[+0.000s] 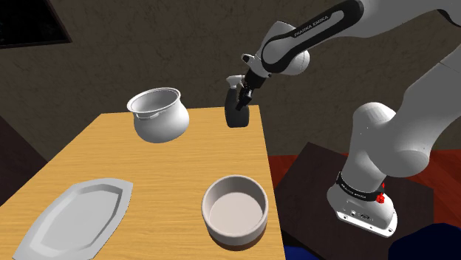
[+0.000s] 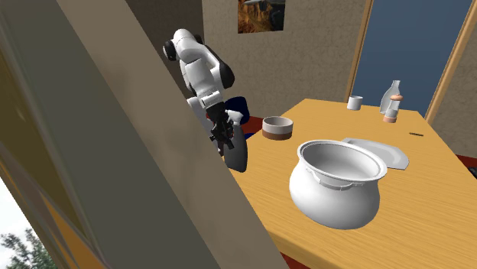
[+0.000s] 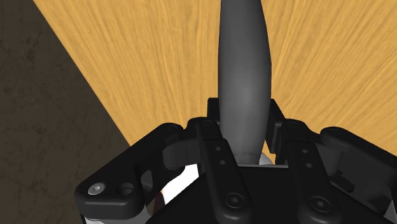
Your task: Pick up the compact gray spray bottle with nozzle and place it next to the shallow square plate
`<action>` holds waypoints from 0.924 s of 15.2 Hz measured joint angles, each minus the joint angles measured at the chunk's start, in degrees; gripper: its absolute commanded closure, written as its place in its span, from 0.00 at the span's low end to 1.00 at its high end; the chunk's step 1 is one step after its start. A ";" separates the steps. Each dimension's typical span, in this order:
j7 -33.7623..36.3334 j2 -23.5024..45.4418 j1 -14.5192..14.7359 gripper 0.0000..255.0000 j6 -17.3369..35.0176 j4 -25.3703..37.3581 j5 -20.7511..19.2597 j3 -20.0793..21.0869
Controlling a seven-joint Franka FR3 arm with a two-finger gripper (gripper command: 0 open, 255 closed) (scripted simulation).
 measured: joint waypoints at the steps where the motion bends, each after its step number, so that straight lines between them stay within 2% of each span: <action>1: 0.01 -0.01 0.00 1.00 0.01 -0.01 0.00 0.01; 14: 5.05 -3.85 -3.02 1.00 -9.56 5.84 -3.51 3.71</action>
